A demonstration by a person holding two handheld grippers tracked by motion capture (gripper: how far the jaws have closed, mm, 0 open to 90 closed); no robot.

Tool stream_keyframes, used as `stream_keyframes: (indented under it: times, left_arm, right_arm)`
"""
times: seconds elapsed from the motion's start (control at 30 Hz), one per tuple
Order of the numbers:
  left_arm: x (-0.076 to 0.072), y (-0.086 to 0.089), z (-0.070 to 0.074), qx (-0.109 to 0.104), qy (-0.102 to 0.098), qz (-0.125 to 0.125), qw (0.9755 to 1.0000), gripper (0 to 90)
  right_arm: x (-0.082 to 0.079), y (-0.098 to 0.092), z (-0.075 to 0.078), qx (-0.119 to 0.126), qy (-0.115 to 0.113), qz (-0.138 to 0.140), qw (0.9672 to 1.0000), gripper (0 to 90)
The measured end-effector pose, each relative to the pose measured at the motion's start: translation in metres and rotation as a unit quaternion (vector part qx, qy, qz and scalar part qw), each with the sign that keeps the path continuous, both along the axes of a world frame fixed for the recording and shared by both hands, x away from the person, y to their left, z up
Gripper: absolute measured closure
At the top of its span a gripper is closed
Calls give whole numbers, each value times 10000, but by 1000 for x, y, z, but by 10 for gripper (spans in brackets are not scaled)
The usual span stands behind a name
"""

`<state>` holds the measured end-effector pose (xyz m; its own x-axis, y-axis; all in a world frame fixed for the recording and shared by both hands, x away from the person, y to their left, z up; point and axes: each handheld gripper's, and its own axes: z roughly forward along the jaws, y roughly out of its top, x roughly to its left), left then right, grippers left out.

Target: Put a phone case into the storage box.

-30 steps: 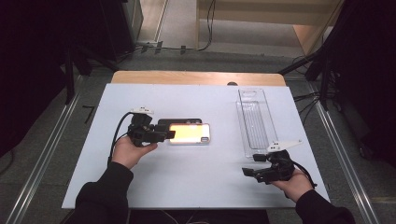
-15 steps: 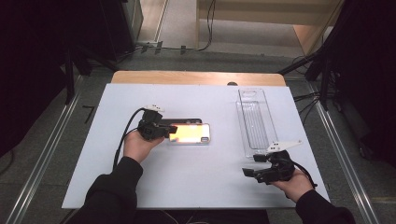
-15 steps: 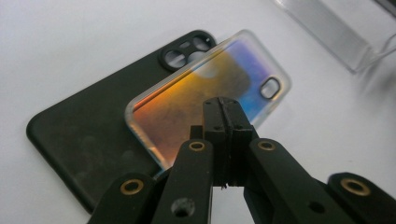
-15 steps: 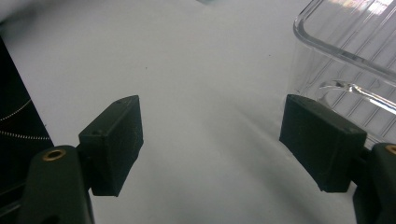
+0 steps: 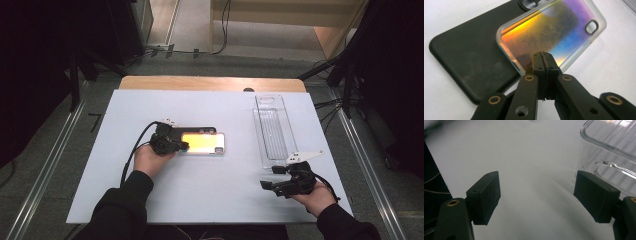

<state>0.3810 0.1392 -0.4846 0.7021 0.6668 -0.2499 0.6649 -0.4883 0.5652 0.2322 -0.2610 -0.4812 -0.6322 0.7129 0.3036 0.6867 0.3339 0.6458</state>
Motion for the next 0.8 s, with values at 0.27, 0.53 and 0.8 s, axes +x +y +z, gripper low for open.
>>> stream_keyframes:
  times: [0.27,0.53,0.8]
  left_arm:
    - [-2,-1,-3,37,71,-84,9999,900]
    - [-11,1,-3,121,203,-227,9995,900]
    - [-25,6,-3,59,409,-308,9987,900]
  right_arm:
    - [0,0,0,-6,0,-7,10000,195]
    - [-1,-1,0,-31,-11,8,10000,194]
    - [-1,-1,-1,-53,-12,16,10000,194]
